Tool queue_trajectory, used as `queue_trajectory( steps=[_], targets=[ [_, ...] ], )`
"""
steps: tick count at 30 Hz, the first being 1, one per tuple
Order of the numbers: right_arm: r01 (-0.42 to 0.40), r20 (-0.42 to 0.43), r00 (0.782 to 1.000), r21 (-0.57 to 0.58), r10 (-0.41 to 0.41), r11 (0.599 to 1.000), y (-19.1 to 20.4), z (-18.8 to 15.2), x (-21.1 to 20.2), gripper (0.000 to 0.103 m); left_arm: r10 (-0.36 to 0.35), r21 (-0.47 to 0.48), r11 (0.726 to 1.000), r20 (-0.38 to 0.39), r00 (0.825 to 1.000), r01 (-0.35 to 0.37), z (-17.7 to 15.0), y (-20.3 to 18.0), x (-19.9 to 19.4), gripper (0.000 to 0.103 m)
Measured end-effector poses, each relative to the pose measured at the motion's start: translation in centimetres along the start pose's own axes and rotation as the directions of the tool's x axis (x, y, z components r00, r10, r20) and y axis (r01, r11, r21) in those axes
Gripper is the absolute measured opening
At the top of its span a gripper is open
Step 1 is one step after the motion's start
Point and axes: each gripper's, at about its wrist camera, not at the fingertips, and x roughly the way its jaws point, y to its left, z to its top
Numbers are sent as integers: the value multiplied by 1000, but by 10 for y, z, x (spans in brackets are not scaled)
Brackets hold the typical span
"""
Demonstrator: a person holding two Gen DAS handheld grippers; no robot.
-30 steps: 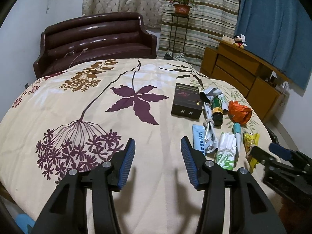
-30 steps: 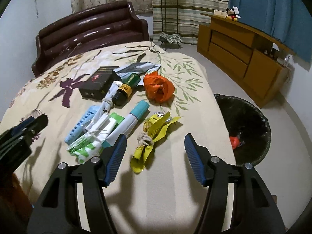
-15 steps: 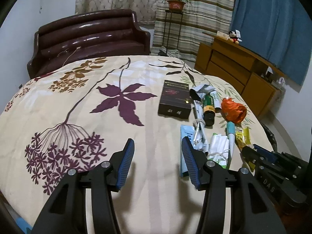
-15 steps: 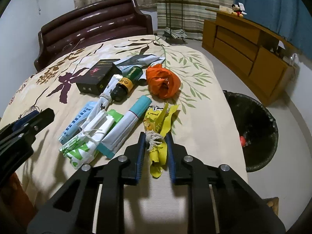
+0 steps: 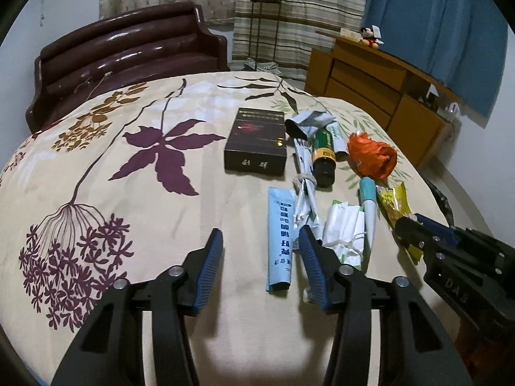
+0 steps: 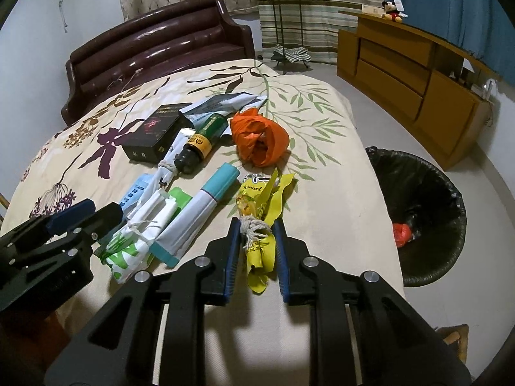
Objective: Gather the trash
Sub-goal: 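Grasp the yellow snack wrapper with the right tool while the left tool grasps the blue tube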
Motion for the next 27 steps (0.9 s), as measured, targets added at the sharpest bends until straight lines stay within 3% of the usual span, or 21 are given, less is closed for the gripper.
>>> queue_trajectory(
  steps=[4,8,9,18,27],
  targets=[
    [-1,0,1000,0,1,1000,0,0,0,21,-20,18,1000,-24,999,21,-1,-2,4,30],
    [-1,0,1000,1,1,1000,-1,0,0,21,-55,31,998,-34,998,56,-2,-4,5,24],
    [0,0,1000,0,0,1000,0,0,0,21,-68,29,997,-37,997,69,-2,-4,6,17],
    [-2,2,1000,-5,2,1000,0,0,0,20,-85,25,996,18,996,84,-3,-1,-6,12],
    [-2,42,999,-17,3,1000,-2,7,-12,20,-80,-22,996,121,989,83,7,0,-33,11]
  ],
)
